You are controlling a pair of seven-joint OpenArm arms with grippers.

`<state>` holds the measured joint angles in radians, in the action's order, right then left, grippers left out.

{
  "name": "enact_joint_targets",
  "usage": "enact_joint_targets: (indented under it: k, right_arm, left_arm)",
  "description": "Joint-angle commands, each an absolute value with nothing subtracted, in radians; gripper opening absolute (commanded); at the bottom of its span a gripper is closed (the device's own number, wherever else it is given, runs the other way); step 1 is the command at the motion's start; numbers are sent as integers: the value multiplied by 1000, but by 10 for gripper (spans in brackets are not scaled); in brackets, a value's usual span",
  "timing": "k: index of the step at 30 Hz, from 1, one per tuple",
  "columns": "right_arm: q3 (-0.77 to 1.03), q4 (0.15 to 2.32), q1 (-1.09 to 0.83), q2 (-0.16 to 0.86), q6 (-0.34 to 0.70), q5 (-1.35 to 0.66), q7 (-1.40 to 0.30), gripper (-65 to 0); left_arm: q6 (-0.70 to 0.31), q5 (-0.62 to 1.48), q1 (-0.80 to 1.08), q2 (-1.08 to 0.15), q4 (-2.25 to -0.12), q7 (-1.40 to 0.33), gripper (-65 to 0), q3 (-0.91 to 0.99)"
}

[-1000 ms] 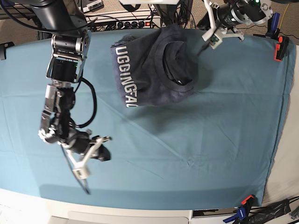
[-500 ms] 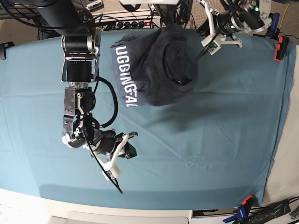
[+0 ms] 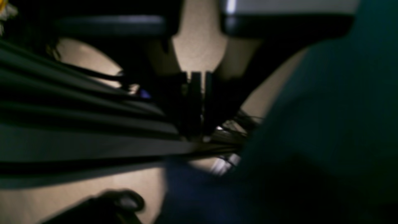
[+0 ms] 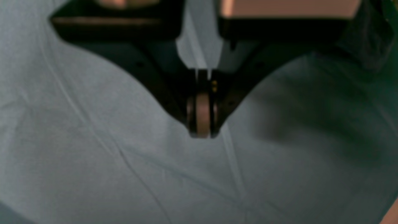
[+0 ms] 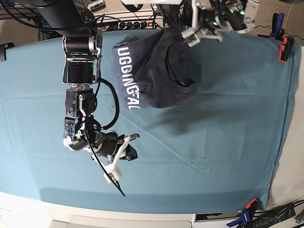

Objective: Fold the T-shirt properly
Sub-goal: 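Move the right gripper beside the bundle and grasp the lettered side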

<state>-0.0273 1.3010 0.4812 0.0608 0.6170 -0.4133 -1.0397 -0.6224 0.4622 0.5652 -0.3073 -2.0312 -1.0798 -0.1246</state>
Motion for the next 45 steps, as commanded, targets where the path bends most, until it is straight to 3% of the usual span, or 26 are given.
enact_joint_targets:
  k: [1, 15, 24, 34, 45]
  right_arm:
    - [-25, 1314, 510, 63, 614, -425, -1017, -650]
    - [-25, 1314, 479, 58, 609, -425, -1013, -650]
    - [-25, 1313, 476, 55, 608, -424, -1013, -650]
    - [-25, 1312, 438, -17, 605, -339, -963, -650]
    - [-25, 1242, 437, -17, 579, -294, -952, -650]
  left_arm:
    - [-625, 467, 558, -299, -2027, -1065, -650, -146]
    - [-611, 503, 498, -249, -2022, -1054, -650, -194]
    - [-610, 521, 465, -246, -2086, -951, -650, -194]
    - [-591, 517, 424, -227, -2085, -863, -650, -194]
    - [-381, 327, 338, -196, -2038, -784, -650, -194]
